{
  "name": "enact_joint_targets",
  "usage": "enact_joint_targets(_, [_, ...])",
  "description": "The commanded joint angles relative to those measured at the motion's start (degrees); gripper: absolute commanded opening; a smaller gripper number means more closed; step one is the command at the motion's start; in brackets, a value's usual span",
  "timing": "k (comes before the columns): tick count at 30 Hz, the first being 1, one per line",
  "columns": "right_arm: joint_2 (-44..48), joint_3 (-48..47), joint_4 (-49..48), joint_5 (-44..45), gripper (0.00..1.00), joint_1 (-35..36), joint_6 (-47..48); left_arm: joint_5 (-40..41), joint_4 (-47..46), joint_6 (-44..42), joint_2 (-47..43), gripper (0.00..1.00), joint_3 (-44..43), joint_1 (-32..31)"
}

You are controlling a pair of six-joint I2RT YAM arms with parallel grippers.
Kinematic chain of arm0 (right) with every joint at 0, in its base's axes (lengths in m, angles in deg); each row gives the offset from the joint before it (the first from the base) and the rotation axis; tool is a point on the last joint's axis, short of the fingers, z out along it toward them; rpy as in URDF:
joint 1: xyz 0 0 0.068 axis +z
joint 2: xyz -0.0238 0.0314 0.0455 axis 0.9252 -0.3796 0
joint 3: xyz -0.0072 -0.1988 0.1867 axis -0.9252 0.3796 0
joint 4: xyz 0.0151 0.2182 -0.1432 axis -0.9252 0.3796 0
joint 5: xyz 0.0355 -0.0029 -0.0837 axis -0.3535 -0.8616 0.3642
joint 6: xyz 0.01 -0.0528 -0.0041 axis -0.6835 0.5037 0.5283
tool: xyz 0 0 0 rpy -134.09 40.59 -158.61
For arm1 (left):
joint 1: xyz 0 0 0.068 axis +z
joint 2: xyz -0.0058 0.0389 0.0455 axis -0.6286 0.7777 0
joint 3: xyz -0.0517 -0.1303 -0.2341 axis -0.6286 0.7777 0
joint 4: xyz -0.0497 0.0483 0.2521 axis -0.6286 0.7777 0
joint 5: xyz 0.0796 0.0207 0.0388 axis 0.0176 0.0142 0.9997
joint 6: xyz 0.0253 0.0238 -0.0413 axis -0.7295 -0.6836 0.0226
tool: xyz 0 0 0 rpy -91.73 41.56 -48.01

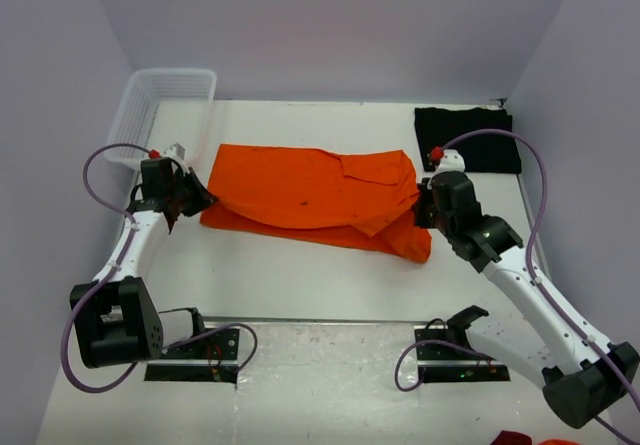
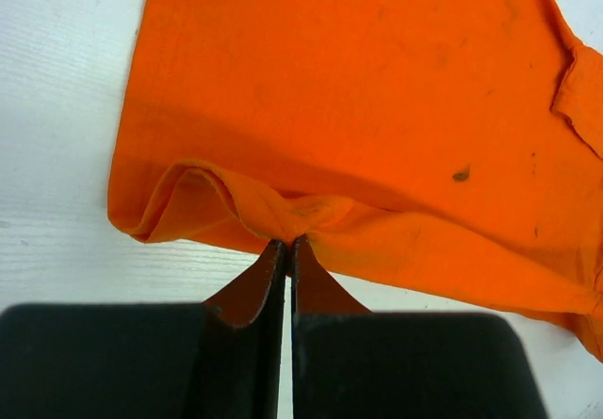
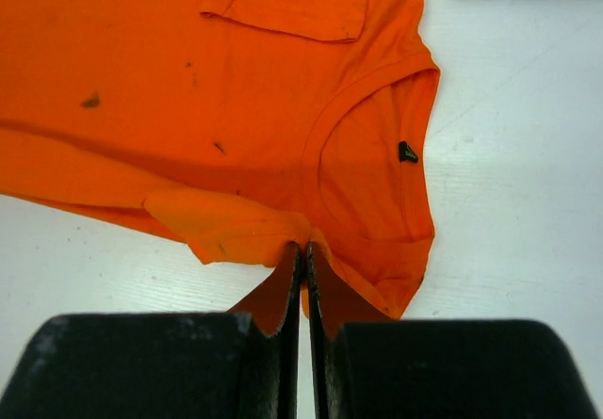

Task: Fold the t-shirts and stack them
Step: Flatten out the tshirt

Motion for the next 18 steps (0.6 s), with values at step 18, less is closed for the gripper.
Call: enact_joint_targets(18, [-13.77,-37.62,-6.54,7.20,0.00,0.29,18.24,-16.95,-16.88,-3.82,-3.52,0.00,-23.26,-1.42])
